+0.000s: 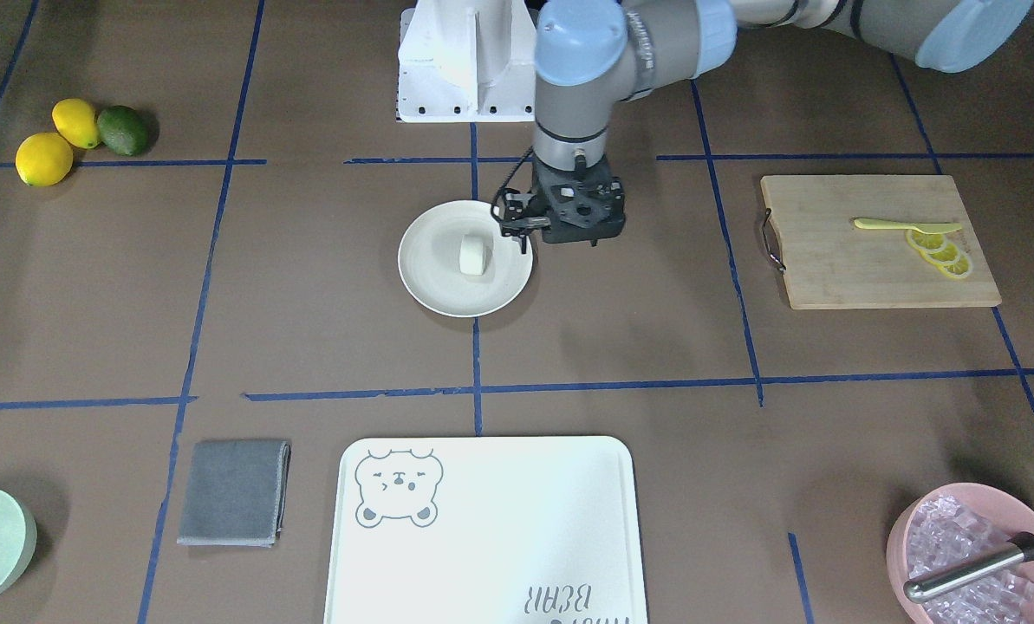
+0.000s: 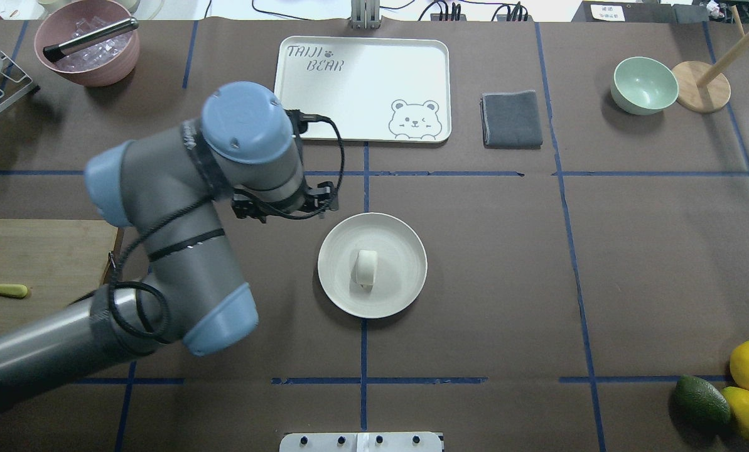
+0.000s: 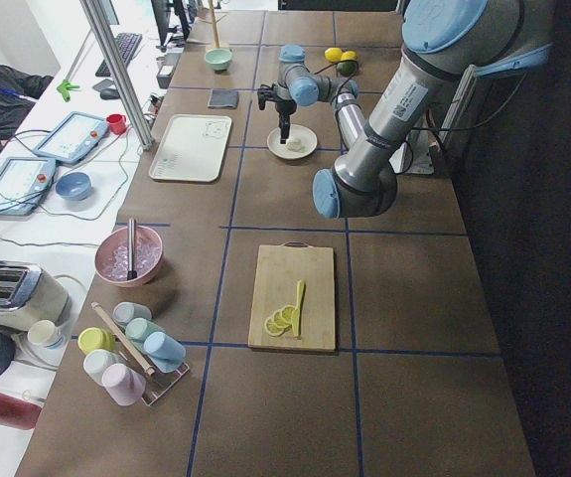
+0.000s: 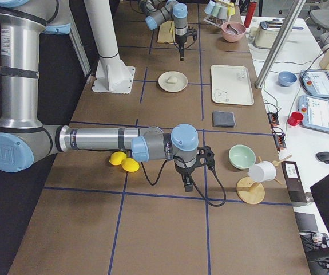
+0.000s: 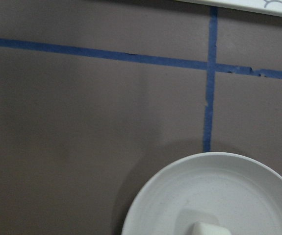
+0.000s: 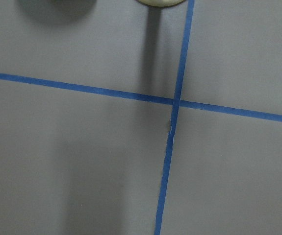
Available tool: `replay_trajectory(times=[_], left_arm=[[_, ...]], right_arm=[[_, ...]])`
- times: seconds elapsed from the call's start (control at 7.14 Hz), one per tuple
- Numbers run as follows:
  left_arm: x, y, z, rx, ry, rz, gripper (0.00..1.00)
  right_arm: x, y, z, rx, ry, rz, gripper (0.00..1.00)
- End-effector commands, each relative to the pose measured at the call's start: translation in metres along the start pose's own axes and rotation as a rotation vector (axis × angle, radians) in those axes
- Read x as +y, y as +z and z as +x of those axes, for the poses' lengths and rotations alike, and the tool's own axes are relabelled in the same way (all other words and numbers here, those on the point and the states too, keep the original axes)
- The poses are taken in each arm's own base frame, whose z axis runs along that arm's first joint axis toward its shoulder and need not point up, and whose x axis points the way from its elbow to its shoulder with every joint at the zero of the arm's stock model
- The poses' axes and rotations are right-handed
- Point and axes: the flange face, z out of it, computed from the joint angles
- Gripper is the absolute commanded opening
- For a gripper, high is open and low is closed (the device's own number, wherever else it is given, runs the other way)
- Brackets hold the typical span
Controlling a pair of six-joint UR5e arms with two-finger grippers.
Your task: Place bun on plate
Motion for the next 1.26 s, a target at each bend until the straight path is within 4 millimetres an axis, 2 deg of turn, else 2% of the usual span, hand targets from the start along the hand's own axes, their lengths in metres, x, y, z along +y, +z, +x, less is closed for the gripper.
replay_trajectory(times=[0.0, 0.28, 0.42, 0.56, 0.84, 1.12], left_arm=[[-0.054, -0.019, -0.118, -0.024, 0.08, -0.032, 1.0], [-0.091, -0.028, -0.238, -0.018, 0.151, -0.101, 1.0], [-0.106, -0.037, -0.313, -0.034, 0.191, -0.104, 1.0], [-0.118, -0.05, -0.378, -0.05, 0.212, -0.095, 1.0], [-0.134, -0.069, -0.502, -0.08, 0.247, -0.09, 1.0], [-0.14, -0.058, -0.625, -0.001, 0.257, -0.139, 1.0]], right_arm=[[0.005, 0.009, 0.015, -0.075, 0.027, -0.015, 1.0], [0.011, 0.007, 0.019, -0.138, 0.094, -0.033, 1.0], [0.013, 0.004, 0.023, -0.137, 0.12, -0.041, 1.0], [0.015, 0.002, 0.026, -0.129, 0.133, -0.041, 1.0], [0.017, 0.005, 0.032, -0.084, 0.142, -0.053, 1.0], [0.016, 0.004, 0.034, -0.066, 0.158, -0.05, 1.0]])
